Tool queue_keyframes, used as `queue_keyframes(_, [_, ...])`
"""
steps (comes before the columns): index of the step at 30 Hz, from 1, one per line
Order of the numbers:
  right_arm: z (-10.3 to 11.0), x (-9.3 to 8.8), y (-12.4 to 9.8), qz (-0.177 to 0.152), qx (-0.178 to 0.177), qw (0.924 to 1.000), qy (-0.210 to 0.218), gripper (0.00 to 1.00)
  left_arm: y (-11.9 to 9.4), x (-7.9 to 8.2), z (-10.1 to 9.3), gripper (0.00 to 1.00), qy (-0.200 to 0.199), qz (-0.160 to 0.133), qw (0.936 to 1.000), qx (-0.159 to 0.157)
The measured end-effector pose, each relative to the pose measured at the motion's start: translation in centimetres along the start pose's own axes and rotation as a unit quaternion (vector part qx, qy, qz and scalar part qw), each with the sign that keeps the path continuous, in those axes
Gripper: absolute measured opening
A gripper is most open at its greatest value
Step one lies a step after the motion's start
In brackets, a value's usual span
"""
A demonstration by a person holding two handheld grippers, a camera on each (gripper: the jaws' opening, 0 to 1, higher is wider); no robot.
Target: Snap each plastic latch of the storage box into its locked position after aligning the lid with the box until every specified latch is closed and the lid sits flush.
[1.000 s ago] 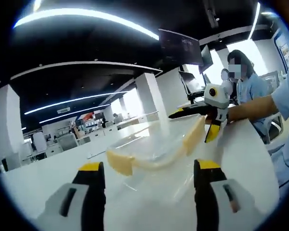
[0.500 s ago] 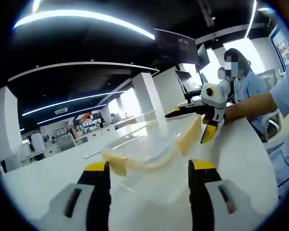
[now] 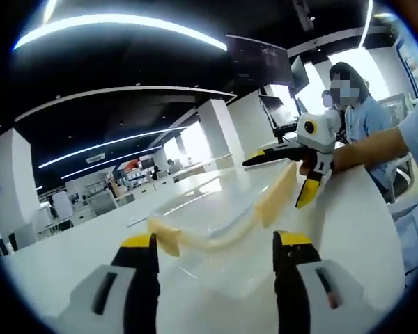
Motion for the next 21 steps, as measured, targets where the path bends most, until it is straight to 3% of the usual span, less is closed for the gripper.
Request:
queue_keyframes(10, [0.2,0.0,0.2,0.000,0.004,1.0000,-0.004,0.89,-0.2,0.0,-0.3,0.62,0.001,0.004,1.0000,0.002])
queue_keyframes(21, [0.8,1.2,0.1,-0.001,0.005,1.0000,-0.003,0.90,-1.7,0.7,-1.9,0.60,-0.001,0.006,1.0000,0.002])
Point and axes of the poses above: the point that each gripper's makers call its tool centre point, and the gripper's own axes: y roughly forward along the fingers, z roughly to its left, x roughly out of its top, the point moved 6 cm from there along -y, roughly backward along the fingers, and after that the axes turned 15 degrees about -x, right-handed, at the moved point
